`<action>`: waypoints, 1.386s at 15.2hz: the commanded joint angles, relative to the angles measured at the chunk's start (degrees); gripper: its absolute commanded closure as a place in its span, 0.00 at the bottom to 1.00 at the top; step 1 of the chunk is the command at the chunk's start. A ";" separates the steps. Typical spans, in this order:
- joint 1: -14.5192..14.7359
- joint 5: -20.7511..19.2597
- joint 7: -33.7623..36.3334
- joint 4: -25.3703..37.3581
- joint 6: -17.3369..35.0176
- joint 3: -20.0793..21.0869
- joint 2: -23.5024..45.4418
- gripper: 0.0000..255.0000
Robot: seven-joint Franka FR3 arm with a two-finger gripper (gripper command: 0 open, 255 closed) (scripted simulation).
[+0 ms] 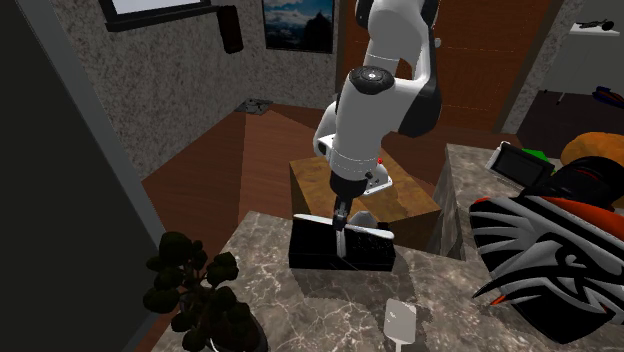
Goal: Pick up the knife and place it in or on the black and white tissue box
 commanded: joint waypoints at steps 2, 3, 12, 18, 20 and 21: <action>-0.02 -0.18 0.21 -0.39 0.59 0.15 0.24 1.00; -0.02 -0.18 0.21 -0.39 0.59 0.15 0.24 1.00; -0.02 -0.19 0.21 -0.38 0.57 0.15 0.25 0.00; 0.38 1.47 -1.15 5.34 -6.80 -1.11 -2.19 0.00; 0.38 1.47 -1.15 5.34 -6.80 -1.11 -2.19 0.00; 0.38 1.47 -1.15 5.34 -6.80 -1.11 -2.19 0.00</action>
